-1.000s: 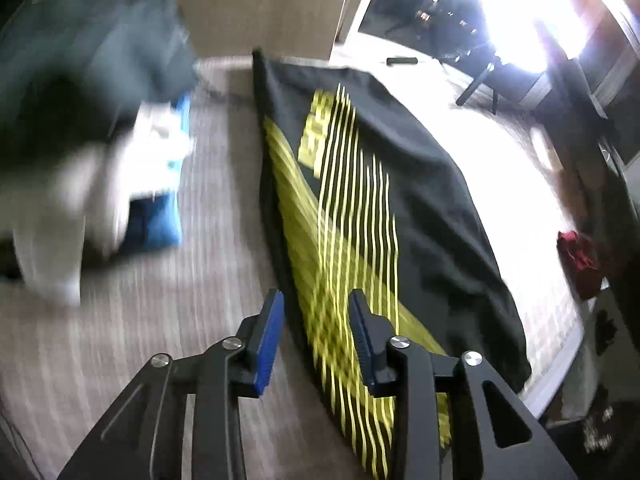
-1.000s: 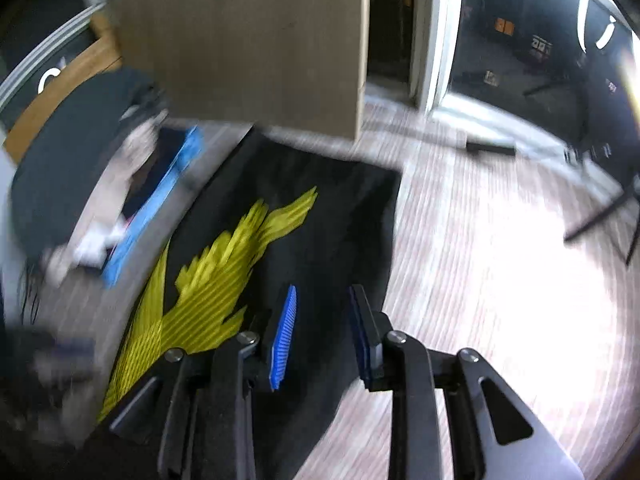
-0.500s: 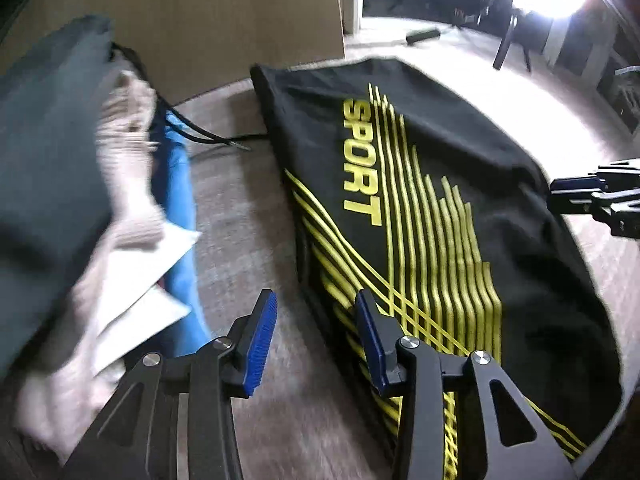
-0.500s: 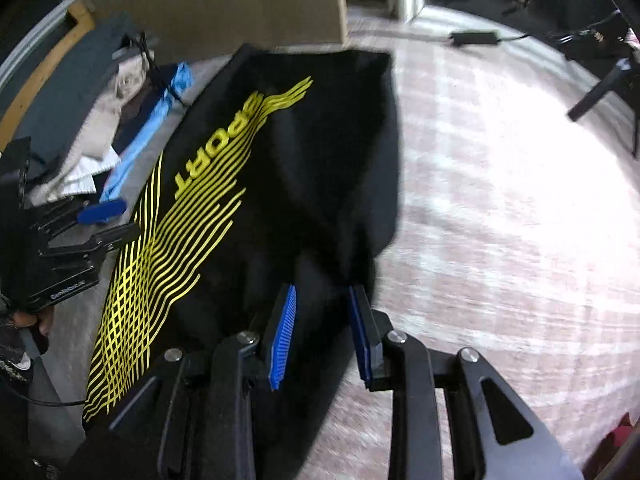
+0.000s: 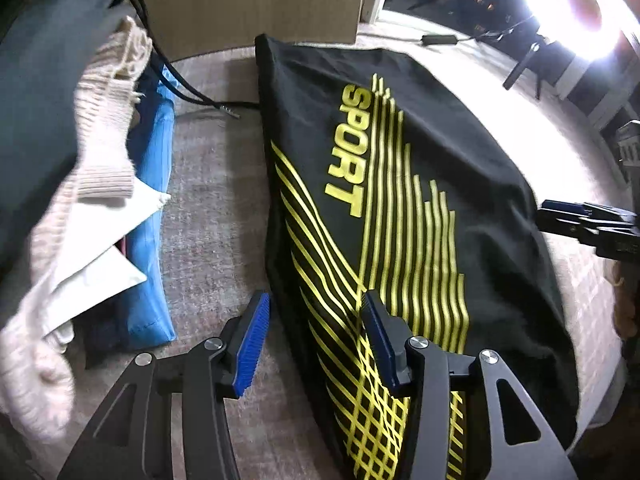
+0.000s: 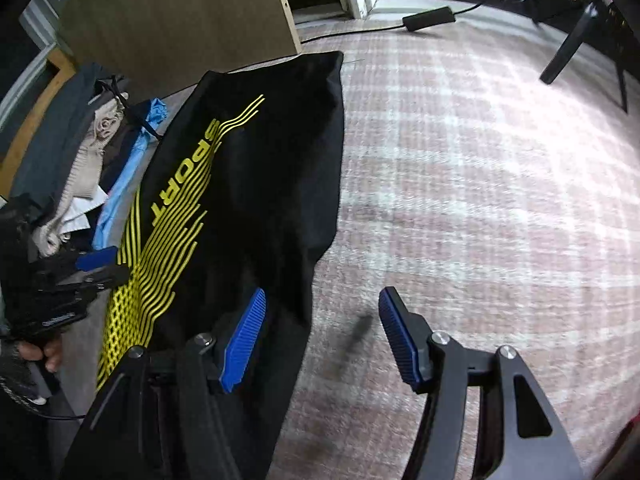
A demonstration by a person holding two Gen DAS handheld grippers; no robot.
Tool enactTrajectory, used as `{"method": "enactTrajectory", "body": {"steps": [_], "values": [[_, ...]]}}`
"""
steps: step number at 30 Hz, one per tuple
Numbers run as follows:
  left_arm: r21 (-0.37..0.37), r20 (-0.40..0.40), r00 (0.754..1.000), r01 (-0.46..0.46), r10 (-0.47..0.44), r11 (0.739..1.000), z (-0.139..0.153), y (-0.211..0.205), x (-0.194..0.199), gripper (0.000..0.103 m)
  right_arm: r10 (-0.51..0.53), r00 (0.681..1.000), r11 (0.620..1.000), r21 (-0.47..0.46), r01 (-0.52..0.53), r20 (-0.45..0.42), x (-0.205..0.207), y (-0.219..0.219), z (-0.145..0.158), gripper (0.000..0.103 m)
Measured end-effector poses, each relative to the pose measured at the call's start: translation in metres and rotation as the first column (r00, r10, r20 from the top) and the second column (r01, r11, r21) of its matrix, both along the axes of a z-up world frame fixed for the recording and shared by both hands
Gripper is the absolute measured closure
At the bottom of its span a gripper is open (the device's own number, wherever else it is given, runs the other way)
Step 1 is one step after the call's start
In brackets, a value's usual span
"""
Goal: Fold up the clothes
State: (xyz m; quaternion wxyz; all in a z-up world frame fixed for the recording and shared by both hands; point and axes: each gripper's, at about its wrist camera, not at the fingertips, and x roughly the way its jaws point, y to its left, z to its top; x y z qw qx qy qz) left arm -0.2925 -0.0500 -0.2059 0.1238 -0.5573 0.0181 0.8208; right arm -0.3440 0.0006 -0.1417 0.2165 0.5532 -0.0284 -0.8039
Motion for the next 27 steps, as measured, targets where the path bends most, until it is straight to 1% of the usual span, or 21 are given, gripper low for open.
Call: {"method": "enactTrajectory", "body": {"steps": [2, 5, 8, 11, 12, 13, 14, 15, 16, 17, 18, 20, 22, 24, 27], "values": [[-0.018, -0.003, 1.0, -0.005, 0.005, 1.0, -0.002, 0.003, -0.002, 0.056, 0.014, 1.0, 1.0, 0.005, -0.014, 0.005, -0.002, -0.004, -0.004, 0.045], [-0.027, 0.001, 1.0, -0.004, 0.005, 1.0, -0.002, 0.007, -0.003, 0.055, 0.043, 0.999, 0.998, 0.038, -0.042, -0.019, -0.002, -0.013, -0.006, 0.045], [-0.034, 0.005, 1.0, 0.006, -0.006, 0.999, -0.002, 0.01, -0.003, 0.055, 0.093, 0.995, 0.993, 0.073, -0.09, -0.043, 0.004, -0.025, -0.007, 0.045], [-0.045, 0.005, 1.0, 0.028, -0.027, 0.999, -0.002, 0.013, -0.002, 0.056, 0.163, 0.984, 0.981, 0.116, -0.155, -0.066, 0.015, -0.038, -0.009, 0.045], [-0.05, 0.004, 0.999, 0.036, -0.036, 0.998, -0.003, 0.014, -0.001, 0.059, 0.184, 0.98, 0.977, 0.126, -0.174, -0.072, 0.019, -0.041, -0.01, 0.046], [-0.051, 0.003, 0.999, 0.04, -0.04, 0.998, -0.003, 0.015, -0.001, 0.061, 0.194, 0.978, 0.975, 0.128, -0.183, -0.077, 0.021, -0.042, -0.01, 0.05], [-0.046, 0.003, 0.999, 0.038, -0.037, 0.998, -0.003, 0.014, -0.002, 0.064, 0.201, 0.976, 0.973, 0.129, -0.189, -0.083, 0.022, -0.042, -0.01, 0.057], [-0.039, 0.004, 0.999, 0.035, -0.035, 0.999, -0.003, 0.014, -0.002, 0.069, 0.202, 0.976, 0.973, 0.127, -0.19, -0.086, 0.023, -0.041, -0.009, 0.061], [-0.03, 0.004, 0.999, 0.034, -0.034, 0.999, -0.003, 0.013, -0.003, 0.073, 0.196, 0.977, 0.976, 0.116, -0.186, -0.083, 0.022, -0.039, -0.009, 0.071], [-0.019, 0.005, 1.0, 0.03, -0.03, 0.999, -0.003, 0.011, -0.003, 0.081, 0.189, 0.979, 0.978, 0.103, -0.181, -0.079, 0.021, -0.036, -0.01, 0.079], [0.0, 0.009, 1.0, 0.023, -0.023, 1.0, -0.003, 0.009, -0.004, 0.089, 0.18, 0.981, 0.981, 0.084, -0.174, -0.071, 0.019, -0.033, -0.01, 0.082], [0.057, 0.021, 1.0, 0.016, -0.017, 0.998, -0.004, 0.006, -0.006, 0.1, 0.161, 0.985, 0.986, 0.05, -0.159, -0.059, 0.017, -0.026, -0.012, 0.09], [0.076, 0.005, 1.0, 0.02, -0.021, 0.997, -0.005, 0.007, -0.006, 0.1, 0.156, 0.986, 0.988, 0.021, -0.156, -0.049, 0.017, -0.021, -0.014, 0.094], [0.087, -0.005, 1.0, 0.022, -0.022, 0.996, -0.006, 0.007, -0.005, 0.101, 0.149, 0.988, 0.989, 0.003, -0.149, -0.041, 0.018, -0.019, -0.015, 0.095], [0.134, 0.007, 1.0, 0.004, -0.005, 0.991, -0.006, 0.003, -0.007, 0.101, 0.113, 0.993, 0.993, -0.04, -0.114, -0.03, 0.017, -0.014, -0.014, 0.096]]}}
